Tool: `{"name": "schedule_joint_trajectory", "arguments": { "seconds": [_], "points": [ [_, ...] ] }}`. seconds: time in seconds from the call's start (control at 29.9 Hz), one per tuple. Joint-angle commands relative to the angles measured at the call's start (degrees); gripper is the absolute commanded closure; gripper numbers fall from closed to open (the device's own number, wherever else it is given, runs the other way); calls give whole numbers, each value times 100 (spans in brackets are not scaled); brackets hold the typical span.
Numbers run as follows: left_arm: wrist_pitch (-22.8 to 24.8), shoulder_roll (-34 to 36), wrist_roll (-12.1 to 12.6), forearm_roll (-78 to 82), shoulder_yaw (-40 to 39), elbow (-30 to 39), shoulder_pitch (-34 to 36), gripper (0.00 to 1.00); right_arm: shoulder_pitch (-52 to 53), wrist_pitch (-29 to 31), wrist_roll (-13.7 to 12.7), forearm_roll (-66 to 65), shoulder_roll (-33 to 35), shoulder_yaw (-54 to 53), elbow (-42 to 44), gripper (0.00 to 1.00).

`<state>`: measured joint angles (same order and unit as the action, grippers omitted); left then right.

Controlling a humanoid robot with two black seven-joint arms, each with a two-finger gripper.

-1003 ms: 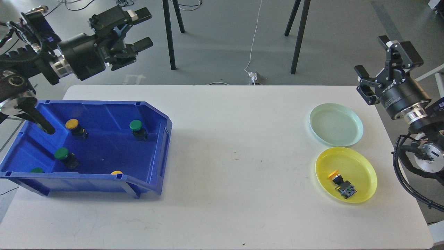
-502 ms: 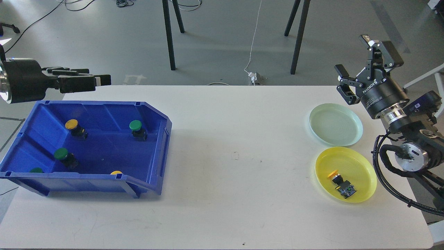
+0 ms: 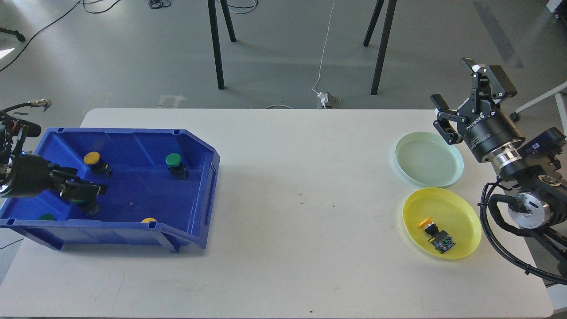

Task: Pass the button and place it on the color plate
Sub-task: 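Lower the left gripper into the bin and grasp a green-capped button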

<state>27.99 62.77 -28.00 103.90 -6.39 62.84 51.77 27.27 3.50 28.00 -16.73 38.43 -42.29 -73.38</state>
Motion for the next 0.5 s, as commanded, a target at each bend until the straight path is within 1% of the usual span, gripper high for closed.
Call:
{"name": "schedule_joint_trajectory", "arguments": {
  "seconds": [0.0, 0.27, 0.47],
  "points": [
    [1, -204, 0, -1, 15, -315, -9, 3, -11, -7, 0, -5, -2, 19, 0, 3],
    [1, -845, 0, 8, 24, -1334, -202, 3, -73, 2, 0, 4, -2, 27, 0, 3],
    [1, -1013, 0, 16, 24, -1625, -220, 3, -134, 1, 0, -5, -2, 19, -18, 3]
  ]
}}
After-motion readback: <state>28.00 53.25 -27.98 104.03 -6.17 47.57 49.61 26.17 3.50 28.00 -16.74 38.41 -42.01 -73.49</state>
